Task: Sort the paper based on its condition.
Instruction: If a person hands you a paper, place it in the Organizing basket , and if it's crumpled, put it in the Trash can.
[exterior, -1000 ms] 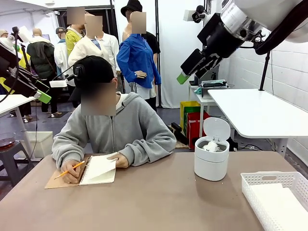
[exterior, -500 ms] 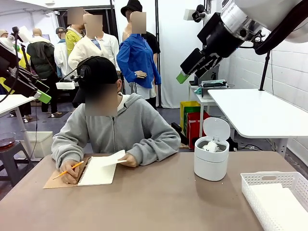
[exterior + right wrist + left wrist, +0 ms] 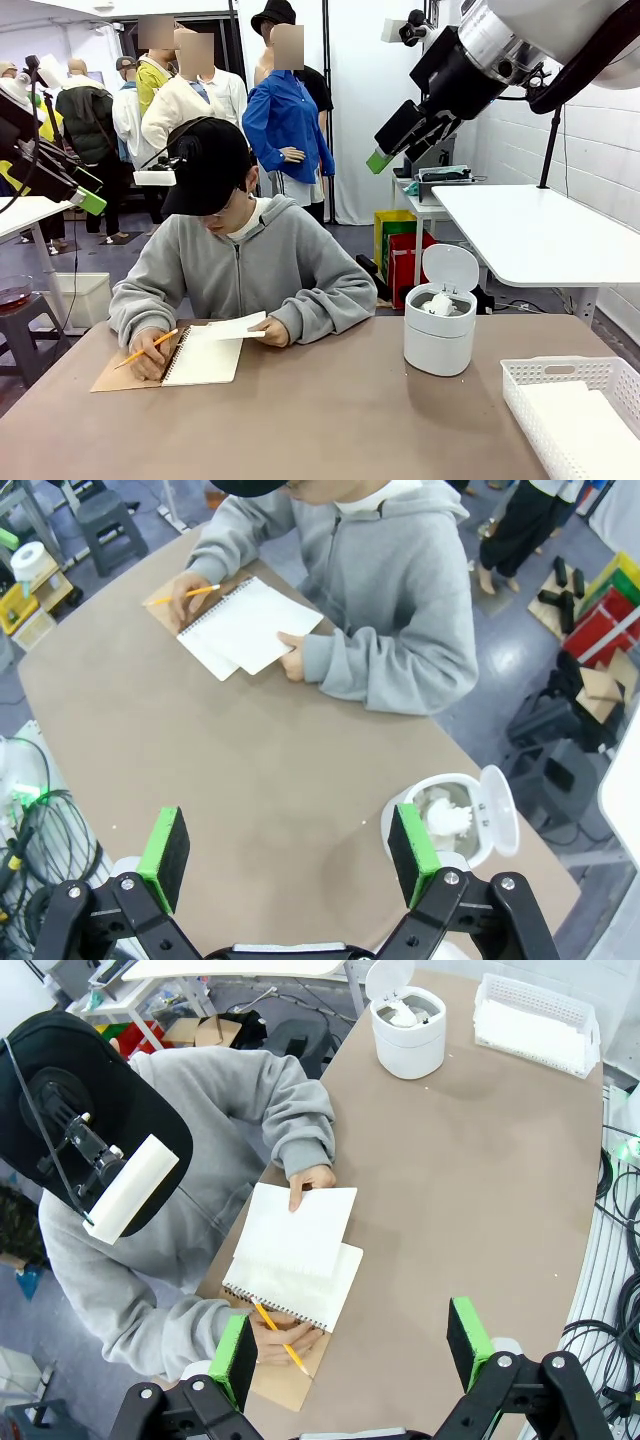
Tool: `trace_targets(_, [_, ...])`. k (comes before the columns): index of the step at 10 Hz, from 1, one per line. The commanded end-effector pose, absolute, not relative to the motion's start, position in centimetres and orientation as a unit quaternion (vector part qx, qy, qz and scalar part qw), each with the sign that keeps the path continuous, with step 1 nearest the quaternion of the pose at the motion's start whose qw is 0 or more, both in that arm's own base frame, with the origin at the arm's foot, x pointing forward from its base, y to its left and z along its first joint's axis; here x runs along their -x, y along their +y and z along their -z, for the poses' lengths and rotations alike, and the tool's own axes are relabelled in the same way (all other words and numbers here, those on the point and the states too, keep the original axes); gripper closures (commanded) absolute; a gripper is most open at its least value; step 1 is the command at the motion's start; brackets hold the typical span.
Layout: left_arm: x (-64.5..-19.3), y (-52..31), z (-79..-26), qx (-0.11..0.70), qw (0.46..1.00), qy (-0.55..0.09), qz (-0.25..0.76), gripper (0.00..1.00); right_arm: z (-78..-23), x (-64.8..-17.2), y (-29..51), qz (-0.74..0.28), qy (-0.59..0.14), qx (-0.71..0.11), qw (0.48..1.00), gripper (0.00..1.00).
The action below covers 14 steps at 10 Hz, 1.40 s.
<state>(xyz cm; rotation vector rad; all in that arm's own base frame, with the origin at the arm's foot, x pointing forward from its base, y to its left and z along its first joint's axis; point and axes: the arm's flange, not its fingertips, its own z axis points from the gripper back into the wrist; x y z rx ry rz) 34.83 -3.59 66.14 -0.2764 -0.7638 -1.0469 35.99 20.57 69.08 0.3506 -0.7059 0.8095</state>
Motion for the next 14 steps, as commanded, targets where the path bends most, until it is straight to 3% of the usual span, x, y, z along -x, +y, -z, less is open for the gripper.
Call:
trace_targets(1, [-34.77,-3.3,-65.99,0.134,0.783,-0.356,0.492,0.0,-69.03,-35.98,20.56,-0.385,-0.333,-0.163,0.845,0.0])
trace_targets(14, [-34.77,-3.3,-65.99,0.134,0.783,-0.356,0.492,0.0,-69.03,-35.98,20.56,-0.385,-0.333,-0.163,0.845,0.0])
